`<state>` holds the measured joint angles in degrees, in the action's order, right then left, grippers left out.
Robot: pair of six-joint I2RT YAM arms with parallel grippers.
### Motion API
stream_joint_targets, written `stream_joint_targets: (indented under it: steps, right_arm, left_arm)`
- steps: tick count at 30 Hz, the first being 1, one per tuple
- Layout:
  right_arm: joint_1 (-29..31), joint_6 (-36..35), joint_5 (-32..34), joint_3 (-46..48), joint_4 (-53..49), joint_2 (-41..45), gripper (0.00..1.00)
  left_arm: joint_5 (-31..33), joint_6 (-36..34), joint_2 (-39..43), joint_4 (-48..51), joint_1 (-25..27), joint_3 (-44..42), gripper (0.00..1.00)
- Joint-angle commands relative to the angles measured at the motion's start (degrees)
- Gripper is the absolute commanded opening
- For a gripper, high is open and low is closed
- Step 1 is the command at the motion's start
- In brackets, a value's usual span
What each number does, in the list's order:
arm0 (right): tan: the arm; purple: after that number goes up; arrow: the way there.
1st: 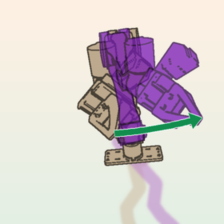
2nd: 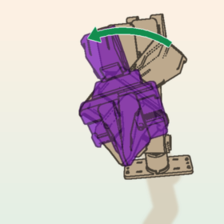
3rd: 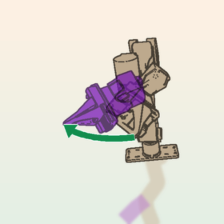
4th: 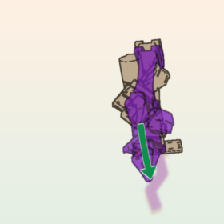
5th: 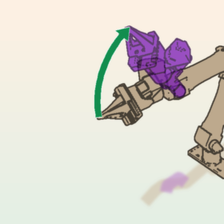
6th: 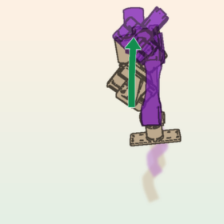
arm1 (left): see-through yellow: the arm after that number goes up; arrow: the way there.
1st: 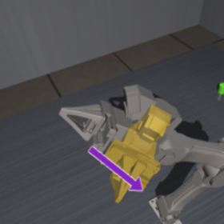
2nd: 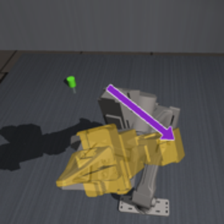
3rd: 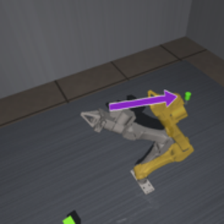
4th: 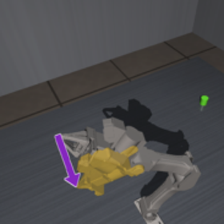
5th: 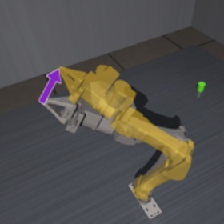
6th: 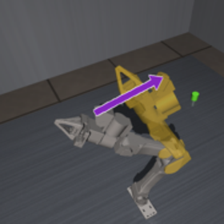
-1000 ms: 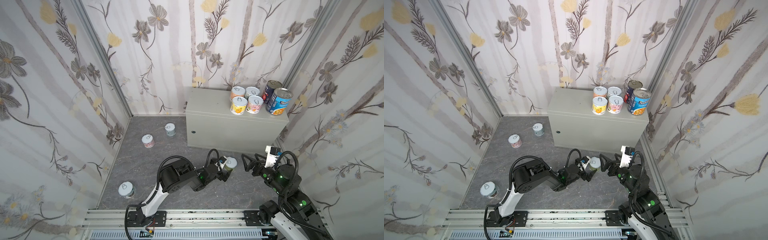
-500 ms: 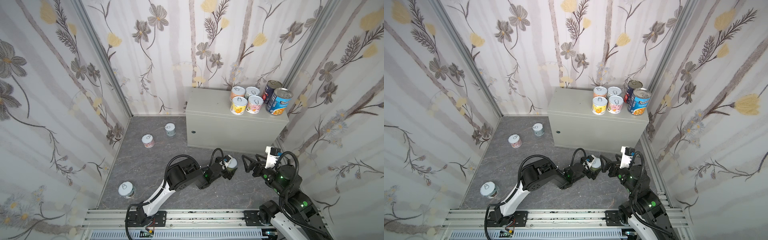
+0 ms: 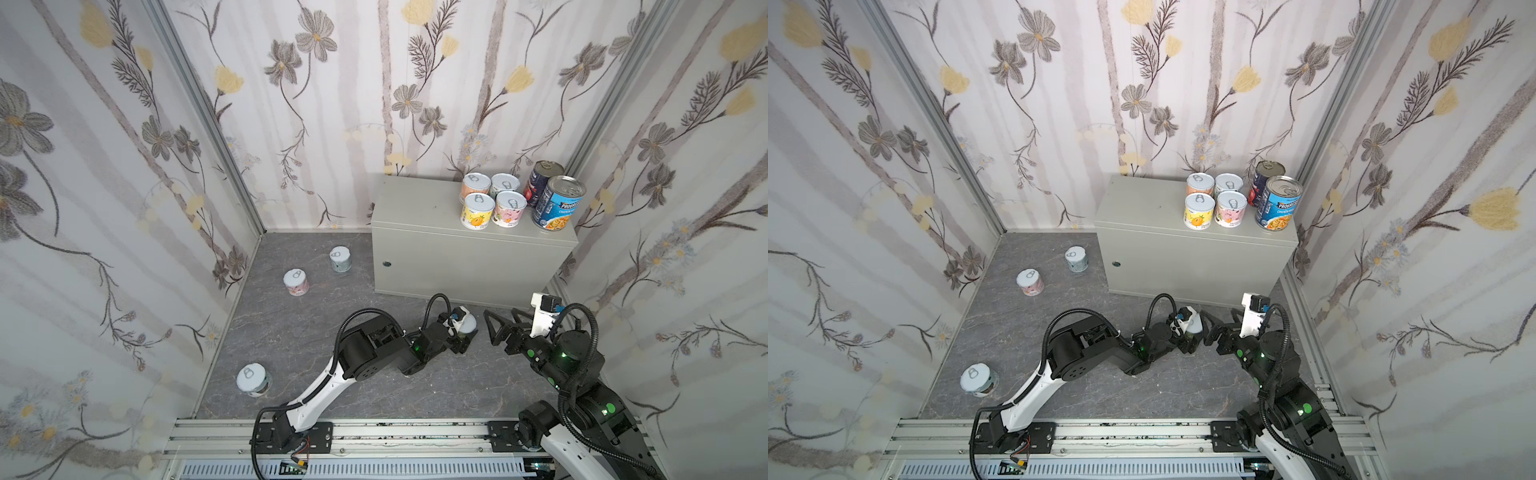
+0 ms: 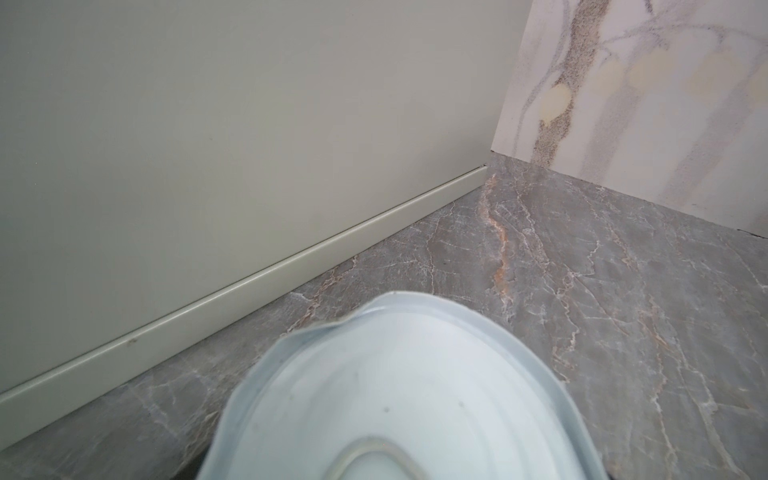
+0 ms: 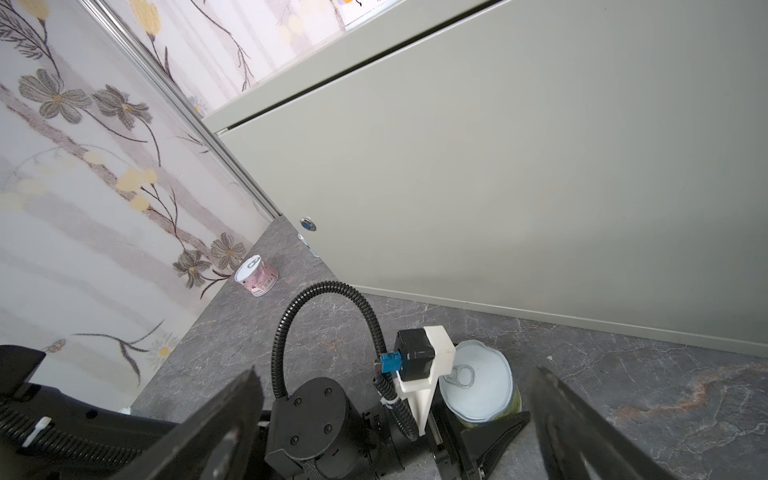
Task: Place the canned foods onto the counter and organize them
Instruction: 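Lift the green can with the left gripper up toward the cabinet top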
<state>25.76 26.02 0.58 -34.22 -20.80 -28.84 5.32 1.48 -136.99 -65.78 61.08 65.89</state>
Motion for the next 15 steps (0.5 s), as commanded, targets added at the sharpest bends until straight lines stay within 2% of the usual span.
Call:
stream_joint_targets:
  steps: [1, 10, 15]
  right_arm:
    - [0.0, -0.7, 0.9, 0.2, 0.8, 0.0, 1.00]
    - [0.1, -0.7, 1.3, 0.3, 0.9, 0.3, 1.00]
    - [0.1, -0.5, 1.4, -0.1, 0.4, 0.8, 1.00]
  left_arm:
    - [-0.1, 1.1, 0.5, -1.4, -0.1, -0.1, 0.76]
    - [2.5, 1.1, 7.6, -0.8, 0.1, -4.9, 0.72]
    - [5.7, 0.8, 14.2, 3.7, 0.8, -7.7, 0.71]
